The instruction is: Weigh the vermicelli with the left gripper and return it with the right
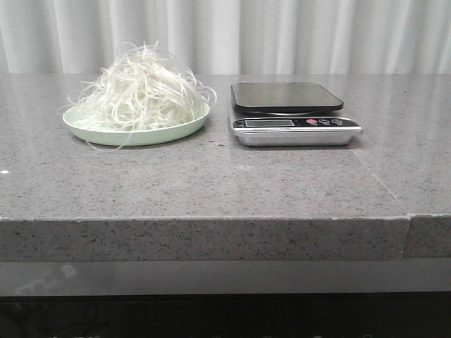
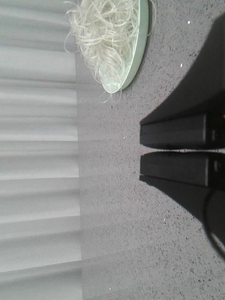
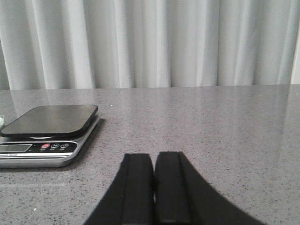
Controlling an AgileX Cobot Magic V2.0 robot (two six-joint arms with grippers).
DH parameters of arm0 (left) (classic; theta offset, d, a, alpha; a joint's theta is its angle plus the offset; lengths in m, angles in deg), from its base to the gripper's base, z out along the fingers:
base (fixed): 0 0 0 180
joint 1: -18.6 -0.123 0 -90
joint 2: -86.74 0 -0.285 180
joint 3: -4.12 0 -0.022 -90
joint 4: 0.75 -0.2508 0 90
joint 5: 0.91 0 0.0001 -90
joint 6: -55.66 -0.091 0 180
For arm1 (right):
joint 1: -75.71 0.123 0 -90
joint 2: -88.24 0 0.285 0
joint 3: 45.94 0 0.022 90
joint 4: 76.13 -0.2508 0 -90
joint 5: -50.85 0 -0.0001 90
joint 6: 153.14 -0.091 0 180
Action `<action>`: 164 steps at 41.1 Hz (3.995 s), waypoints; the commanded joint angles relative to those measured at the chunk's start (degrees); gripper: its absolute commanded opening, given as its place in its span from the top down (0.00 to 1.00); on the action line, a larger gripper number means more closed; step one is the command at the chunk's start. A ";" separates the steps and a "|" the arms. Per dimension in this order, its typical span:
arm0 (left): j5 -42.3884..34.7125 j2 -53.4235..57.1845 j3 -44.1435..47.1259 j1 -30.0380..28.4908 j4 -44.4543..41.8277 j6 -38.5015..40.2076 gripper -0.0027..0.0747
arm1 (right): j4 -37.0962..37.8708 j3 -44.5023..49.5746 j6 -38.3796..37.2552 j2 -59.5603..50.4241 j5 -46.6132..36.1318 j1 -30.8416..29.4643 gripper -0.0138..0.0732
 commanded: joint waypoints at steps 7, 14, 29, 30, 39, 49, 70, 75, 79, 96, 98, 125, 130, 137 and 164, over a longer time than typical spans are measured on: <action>-4.93 1.17 0.36 -0.03 0.09 0.09 0.78 | 0.38 -0.47 -0.06 -0.81 -4.21 -0.28 0.66; -4.93 1.17 0.36 -0.03 0.09 0.09 0.78 | 0.38 -0.47 -0.06 -0.81 -4.21 -0.28 0.66; -4.93 1.17 0.36 -0.03 0.09 0.09 0.78 | 0.38 -0.47 -0.06 -0.81 -4.21 -0.28 0.66; -4.93 1.17 0.36 -0.03 0.09 0.09 0.78 | 0.38 -0.47 -0.06 -0.81 -4.21 -0.28 0.66; -5.60 1.17 0.36 -0.03 0.34 0.09 0.78 | 0.38 -0.54 -0.06 -0.81 -5.74 -0.28 0.66; -10.22 1.09 -4.74 -0.03 0.34 0.09 0.78 | 0.38 -6.79 -0.06 -0.81 -1.61 -0.28 0.66; 10.51 -8.04 -36.67 -0.03 0.34 0.09 0.78 | 0.43 -38.53 -0.06 14.71 19.40 -0.28 0.66; 15.22 -13.66 -43.17 -0.03 2.35 0.09 0.78 | 0.43 -45.16 -0.02 20.72 25.44 -0.28 0.66; 17.42 -17.72 -46.04 -0.03 4.32 0.09 0.78 | 0.43 -48.87 3.17 25.29 30.11 -0.22 0.66; 21.58 -29.71 -46.37 -0.03 4.54 0.09 0.78 | 0.38 -50.04 4.48 38.71 32.86 -0.22 0.66; 23.21 -30.90 -46.37 -0.03 4.54 0.09 0.78 | 0.38 -50.04 4.48 39.83 32.86 -0.22 0.66; 23.14 -47.20 -46.37 -0.03 4.54 0.09 0.55 | 0.38 -50.04 4.48 50.15 35.02 -0.22 0.30; 21.41 -50.43 -46.63 0.58 4.54 -0.05 0.30 | 0.38 -50.04 4.48 50.27 35.02 -0.22 0.26; 20.46 -56.91 -50.93 6.82 4.54 -0.04 0.26 | 0.38 -50.04 4.48 50.27 35.02 -0.22 0.26; 19.03 -87.98 -75.79 22.52 4.44 -0.04 0.26 | 0.38 -50.04 4.48 50.27 34.72 -0.22 0.26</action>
